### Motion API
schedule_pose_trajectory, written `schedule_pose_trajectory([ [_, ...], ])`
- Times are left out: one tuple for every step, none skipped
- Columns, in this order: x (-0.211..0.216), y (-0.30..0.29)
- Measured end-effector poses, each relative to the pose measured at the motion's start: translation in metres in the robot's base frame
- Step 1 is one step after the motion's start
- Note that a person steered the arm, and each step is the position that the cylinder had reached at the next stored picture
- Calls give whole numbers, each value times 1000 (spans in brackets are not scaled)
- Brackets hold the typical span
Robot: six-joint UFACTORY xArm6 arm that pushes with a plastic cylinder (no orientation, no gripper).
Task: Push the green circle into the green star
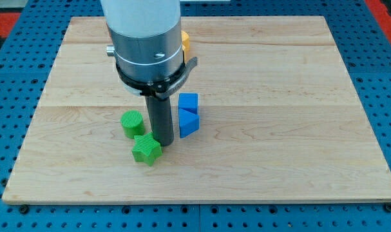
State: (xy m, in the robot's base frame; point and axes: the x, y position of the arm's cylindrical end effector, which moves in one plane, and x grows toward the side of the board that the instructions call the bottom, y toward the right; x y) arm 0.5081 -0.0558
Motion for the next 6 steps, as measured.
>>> schedule_pose_trajectory([
  [-58, -24],
  [-61, -66],
  [-42, -50],
  [-12, -21],
  [-28, -38],
  [-55, -17],
])
